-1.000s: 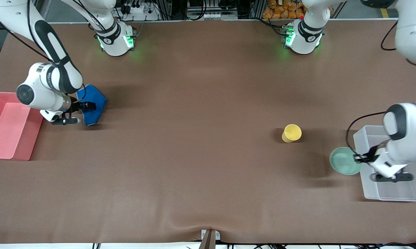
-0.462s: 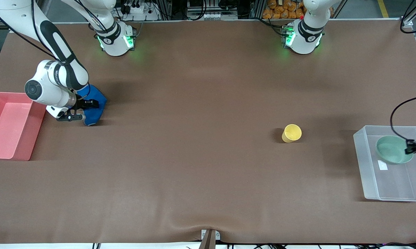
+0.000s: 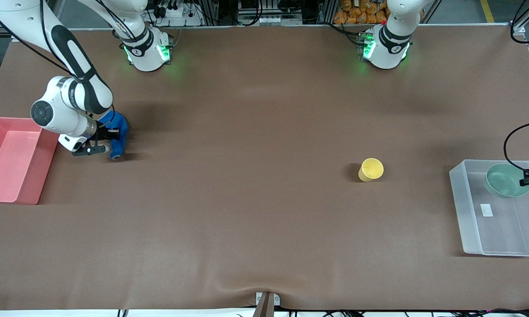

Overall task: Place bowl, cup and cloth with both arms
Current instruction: 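Lift the green bowl into the clear bin with the left gripper, then carry the blue cloth into the pink tray with the right gripper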

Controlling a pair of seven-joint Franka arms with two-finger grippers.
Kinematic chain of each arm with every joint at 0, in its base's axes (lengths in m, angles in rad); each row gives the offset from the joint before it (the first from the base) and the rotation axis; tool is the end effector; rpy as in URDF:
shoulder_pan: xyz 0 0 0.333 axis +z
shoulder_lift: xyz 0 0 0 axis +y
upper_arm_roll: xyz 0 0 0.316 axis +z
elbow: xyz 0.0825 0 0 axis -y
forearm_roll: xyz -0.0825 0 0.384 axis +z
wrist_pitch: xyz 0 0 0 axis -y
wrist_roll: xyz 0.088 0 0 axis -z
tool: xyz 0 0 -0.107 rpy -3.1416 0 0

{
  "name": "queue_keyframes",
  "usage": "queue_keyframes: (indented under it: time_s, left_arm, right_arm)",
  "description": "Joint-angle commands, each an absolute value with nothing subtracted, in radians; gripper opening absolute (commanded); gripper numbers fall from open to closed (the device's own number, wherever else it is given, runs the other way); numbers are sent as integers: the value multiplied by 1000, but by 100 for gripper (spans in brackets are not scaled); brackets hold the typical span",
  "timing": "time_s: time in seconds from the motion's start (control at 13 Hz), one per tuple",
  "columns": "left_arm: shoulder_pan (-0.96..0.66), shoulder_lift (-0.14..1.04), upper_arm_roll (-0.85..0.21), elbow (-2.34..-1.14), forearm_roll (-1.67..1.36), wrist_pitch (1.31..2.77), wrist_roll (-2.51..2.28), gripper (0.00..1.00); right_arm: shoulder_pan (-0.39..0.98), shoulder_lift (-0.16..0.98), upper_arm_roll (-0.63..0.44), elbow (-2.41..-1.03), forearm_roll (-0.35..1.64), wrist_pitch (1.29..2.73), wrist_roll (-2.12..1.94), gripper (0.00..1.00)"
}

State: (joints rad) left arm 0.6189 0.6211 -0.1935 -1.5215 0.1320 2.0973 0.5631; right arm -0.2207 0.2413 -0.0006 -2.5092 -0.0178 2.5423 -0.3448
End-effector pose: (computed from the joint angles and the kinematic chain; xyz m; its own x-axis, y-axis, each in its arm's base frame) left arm 0.6278 0.3145 0.2988 0.9847 -0.1718 -0.0273 -0.1714 -0.9850 0.0176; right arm 0.4315 -0.0969 0.1737 0.9700 0.1423 -0.1969 0.1323 -0.9892 -0.0634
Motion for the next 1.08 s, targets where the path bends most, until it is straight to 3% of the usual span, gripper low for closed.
queue_keyframes:
  time_s: [0.0, 0.23, 0.38, 0.54, 0.62, 0.77, 0.85, 1.0]
  left_arm:
    - [629, 666, -202, -1502, 126, 2100, 586, 0]
    - [620, 709, -202, -1503, 118, 2100, 577, 0]
    - [620, 732, -202, -1503, 117, 2100, 574, 0]
    - [618, 735, -202, -1503, 126, 2100, 575, 0]
    - [618, 736, -202, -1503, 127, 2100, 578, 14]
    - [618, 735, -202, -1503, 124, 2100, 575, 81]
    - [620, 730, -202, -1502, 123, 2100, 583, 100]
    - [620, 703, -215, -1496, 117, 2099, 581, 100]
  right_arm:
    - [-232, 210, 2, -2443, -21, 2446, -373, 0]
    - [-245, 204, -5, -2129, -32, 1999, -412, 0]
    - [-288, 207, -5, -1973, -47, 1851, -497, 0]
    - [-339, 213, -5, -1864, -124, 1807, -595, 0]
    - [-368, 233, -5, -1809, -167, 1806, -654, 0]
    - [-426, 328, -5, -1662, -224, 1807, -762, 0]
    - [-455, 386, -5, -1598, -233, 1813, -816, 0]
    - [-523, 521, -3, -1478, -232, 1848, -932, 0]
